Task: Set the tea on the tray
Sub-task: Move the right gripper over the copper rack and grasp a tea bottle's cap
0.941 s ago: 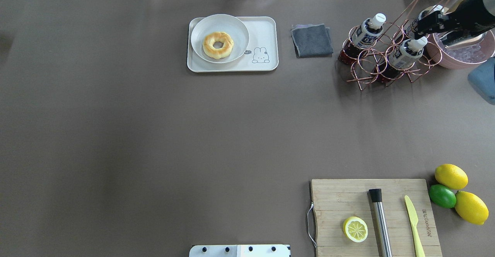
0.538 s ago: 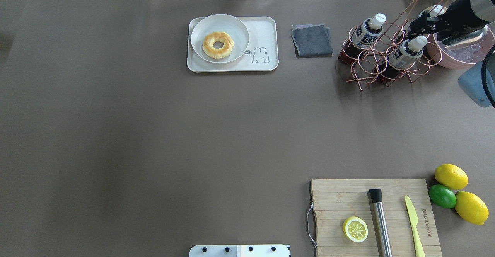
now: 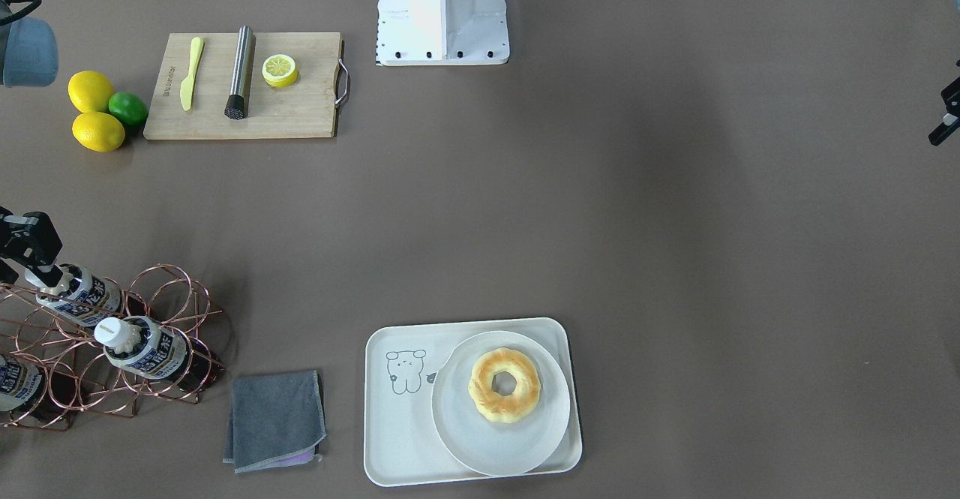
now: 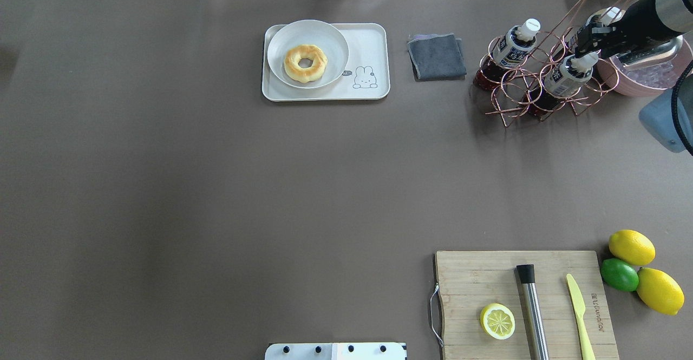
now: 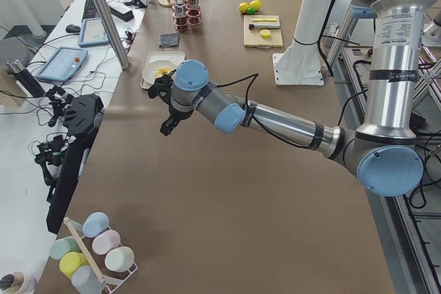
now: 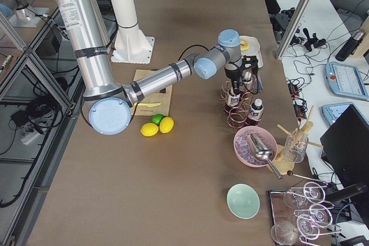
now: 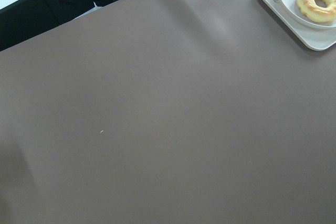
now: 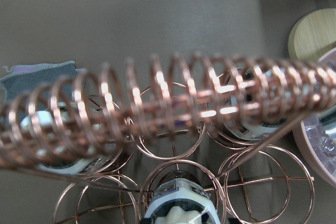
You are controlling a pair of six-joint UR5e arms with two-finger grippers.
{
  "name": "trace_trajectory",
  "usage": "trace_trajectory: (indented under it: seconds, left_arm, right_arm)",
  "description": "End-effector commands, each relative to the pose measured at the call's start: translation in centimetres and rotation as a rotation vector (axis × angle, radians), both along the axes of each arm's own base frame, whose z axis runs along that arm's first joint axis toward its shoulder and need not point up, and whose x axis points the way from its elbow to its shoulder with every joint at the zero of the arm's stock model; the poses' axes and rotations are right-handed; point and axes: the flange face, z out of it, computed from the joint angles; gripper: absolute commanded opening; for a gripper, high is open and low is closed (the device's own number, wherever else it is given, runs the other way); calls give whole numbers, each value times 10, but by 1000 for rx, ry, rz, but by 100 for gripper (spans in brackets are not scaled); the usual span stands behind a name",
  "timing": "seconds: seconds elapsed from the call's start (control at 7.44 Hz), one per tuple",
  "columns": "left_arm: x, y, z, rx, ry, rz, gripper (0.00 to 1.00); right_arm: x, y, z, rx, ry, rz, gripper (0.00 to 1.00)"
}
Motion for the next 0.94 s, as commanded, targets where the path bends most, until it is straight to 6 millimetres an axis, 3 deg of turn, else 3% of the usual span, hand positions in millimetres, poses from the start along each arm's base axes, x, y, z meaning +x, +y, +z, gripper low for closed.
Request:
trace_trajectory:
  seconds: [0.0, 0.27, 0.4, 0.67, 0.81]
  left_arm:
    - [0, 0, 1, -2, 0, 0, 99]
    - [0, 0, 0, -1, 1, 1, 99]
    - [0, 0, 0, -1, 1, 1, 99]
    - [0, 0, 0, 1, 1, 1, 99]
    - [0, 0, -1, 1, 1, 1, 99]
  right_arm:
    - [-5, 2, 1, -4, 8, -2, 56]
    - [-7, 4, 1, -14, 3, -1, 51]
    - [-12, 5, -2, -23, -3, 5, 42]
    - [-11, 6, -3, -19, -5, 5, 0]
    - [-11, 5, -6, -10, -7, -3, 0]
